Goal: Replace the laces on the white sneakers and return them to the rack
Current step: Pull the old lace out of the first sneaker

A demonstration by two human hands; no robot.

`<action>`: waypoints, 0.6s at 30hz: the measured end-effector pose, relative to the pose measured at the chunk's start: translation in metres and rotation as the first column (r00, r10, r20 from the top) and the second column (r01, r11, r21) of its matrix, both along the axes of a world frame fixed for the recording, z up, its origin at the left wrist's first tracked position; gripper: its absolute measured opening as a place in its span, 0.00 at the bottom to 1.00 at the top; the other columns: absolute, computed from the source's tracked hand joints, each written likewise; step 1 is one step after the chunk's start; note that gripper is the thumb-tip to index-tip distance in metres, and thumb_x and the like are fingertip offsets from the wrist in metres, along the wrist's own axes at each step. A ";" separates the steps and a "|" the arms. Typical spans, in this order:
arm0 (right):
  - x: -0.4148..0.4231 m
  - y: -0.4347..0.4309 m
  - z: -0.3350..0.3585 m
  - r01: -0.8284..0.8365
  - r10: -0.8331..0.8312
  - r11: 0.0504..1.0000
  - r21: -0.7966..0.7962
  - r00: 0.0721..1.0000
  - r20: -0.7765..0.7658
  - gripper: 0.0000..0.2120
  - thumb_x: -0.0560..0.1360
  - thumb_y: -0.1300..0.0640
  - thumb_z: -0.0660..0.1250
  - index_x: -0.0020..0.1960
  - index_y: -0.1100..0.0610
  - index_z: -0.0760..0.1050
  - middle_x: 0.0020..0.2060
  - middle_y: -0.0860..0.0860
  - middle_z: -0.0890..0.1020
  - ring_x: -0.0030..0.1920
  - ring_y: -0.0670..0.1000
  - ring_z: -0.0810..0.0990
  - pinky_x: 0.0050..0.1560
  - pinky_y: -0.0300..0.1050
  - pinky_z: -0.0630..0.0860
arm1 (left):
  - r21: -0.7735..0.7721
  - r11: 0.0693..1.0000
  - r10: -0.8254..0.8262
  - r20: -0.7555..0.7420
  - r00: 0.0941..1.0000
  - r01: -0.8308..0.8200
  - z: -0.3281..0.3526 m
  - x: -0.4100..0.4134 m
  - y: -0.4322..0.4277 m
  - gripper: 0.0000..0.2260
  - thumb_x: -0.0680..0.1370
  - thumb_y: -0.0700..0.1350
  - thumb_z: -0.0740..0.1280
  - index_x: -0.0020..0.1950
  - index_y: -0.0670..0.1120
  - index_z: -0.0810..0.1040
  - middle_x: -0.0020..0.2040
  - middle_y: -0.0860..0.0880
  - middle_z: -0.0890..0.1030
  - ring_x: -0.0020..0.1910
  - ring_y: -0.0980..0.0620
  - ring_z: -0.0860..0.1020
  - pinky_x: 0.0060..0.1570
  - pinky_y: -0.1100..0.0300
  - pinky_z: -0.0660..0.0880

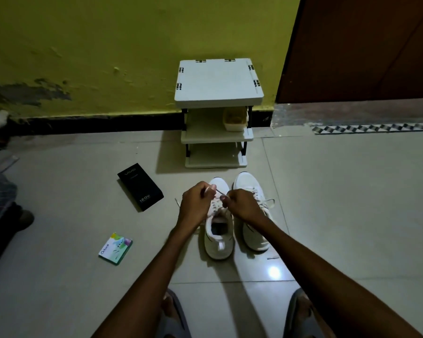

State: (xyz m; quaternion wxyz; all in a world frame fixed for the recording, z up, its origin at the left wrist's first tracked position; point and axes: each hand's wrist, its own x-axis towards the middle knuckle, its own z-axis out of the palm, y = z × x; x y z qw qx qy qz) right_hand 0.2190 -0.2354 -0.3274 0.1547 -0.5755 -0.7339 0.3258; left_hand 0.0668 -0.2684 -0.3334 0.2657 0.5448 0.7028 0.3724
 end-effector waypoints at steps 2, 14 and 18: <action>0.006 0.005 0.026 0.142 -0.151 0.987 -0.072 0.978 -0.143 0.19 0.80 0.52 0.62 0.38 0.63 0.80 0.33 0.56 0.84 0.33 0.51 0.82 0.37 0.46 0.77 | -0.052 0.999 0.014 0.053 0.998 -0.011 -0.004 -0.004 0.000 0.12 0.81 0.51 0.63 0.44 0.45 0.77 0.41 0.51 0.82 0.40 0.51 0.79 0.43 0.57 0.74; 0.034 0.006 0.065 0.337 -0.353 0.928 0.162 0.932 0.083 0.21 0.74 0.57 0.69 0.64 0.62 0.69 0.58 0.60 0.75 0.52 0.62 0.78 0.47 0.44 0.69 | -0.262 0.965 -0.086 -0.253 0.964 0.017 -0.048 0.005 -0.021 0.15 0.73 0.49 0.71 0.57 0.48 0.72 0.56 0.45 0.79 0.53 0.45 0.79 0.50 0.56 0.76; 0.014 -0.022 0.031 0.118 -0.149 0.980 0.158 0.967 0.205 0.12 0.74 0.60 0.68 0.57 0.60 0.77 0.55 0.57 0.80 0.53 0.59 0.80 0.48 0.44 0.73 | -0.244 0.969 -0.100 -0.253 0.962 0.036 -0.049 0.003 -0.020 0.15 0.74 0.48 0.70 0.58 0.47 0.72 0.57 0.44 0.79 0.53 0.44 0.79 0.51 0.55 0.77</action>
